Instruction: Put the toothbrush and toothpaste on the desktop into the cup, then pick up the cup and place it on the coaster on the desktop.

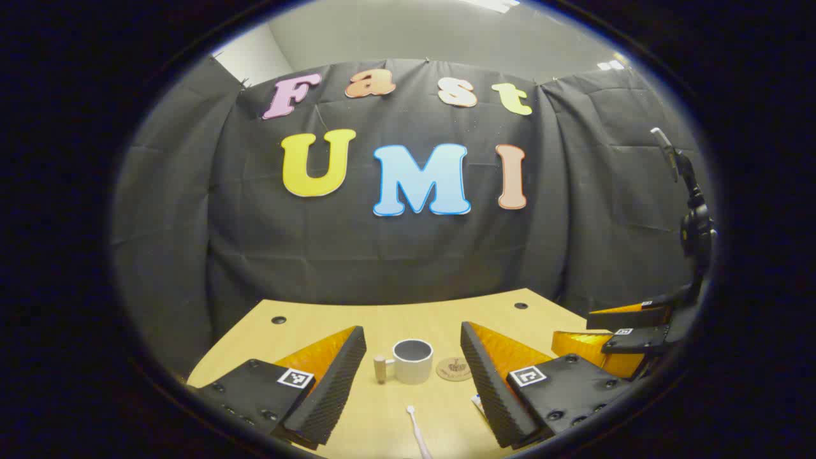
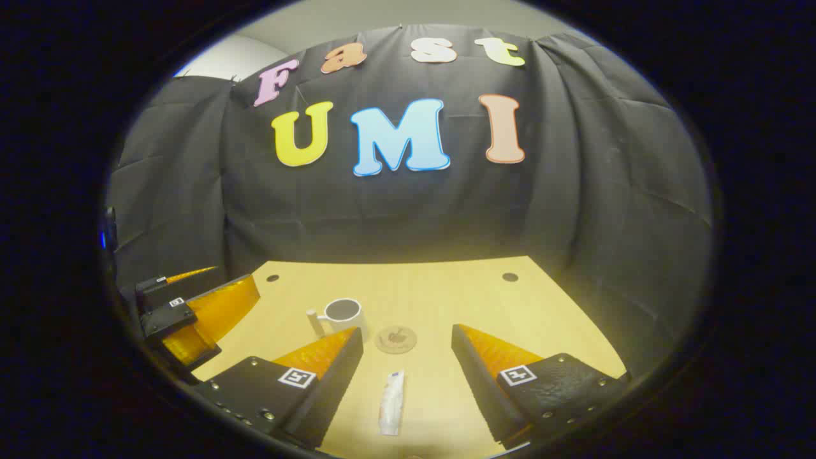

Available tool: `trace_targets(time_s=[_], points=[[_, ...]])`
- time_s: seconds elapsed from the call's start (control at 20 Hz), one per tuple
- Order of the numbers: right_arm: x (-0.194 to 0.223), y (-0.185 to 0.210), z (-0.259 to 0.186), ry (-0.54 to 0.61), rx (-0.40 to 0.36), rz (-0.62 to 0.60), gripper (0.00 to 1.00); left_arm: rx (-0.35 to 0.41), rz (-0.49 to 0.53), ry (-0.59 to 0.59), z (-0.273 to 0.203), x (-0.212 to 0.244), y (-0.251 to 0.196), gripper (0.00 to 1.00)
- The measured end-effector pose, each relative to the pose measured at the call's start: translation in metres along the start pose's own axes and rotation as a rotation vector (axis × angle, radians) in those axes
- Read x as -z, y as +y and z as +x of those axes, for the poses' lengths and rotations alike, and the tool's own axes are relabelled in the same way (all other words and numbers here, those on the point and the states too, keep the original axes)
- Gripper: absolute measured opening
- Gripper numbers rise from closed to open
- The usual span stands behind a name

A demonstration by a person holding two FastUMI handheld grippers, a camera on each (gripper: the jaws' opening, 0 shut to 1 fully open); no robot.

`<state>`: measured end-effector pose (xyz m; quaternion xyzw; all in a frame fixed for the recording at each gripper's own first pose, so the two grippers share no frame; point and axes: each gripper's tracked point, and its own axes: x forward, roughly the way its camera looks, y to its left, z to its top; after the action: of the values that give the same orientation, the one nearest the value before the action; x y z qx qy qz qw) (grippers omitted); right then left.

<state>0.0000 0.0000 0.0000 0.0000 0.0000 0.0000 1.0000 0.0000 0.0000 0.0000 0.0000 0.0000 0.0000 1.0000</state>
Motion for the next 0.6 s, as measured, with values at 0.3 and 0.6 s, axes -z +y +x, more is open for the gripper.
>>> trace_targets(time_s=[0.3, 0.6], points=[[0.025, 0.010, 0.007, 0.115, -0.045, 0.000, 0.90, -0.063, -0.062, 0.104, 0.002, 0.035, 0.014, 1.00], [0.034, 0.014, 0.017, 0.173, -0.073, 0.008, 0.91, -0.067, -0.055, 0.157, 0.010, 0.053, 0.014, 0.99]])
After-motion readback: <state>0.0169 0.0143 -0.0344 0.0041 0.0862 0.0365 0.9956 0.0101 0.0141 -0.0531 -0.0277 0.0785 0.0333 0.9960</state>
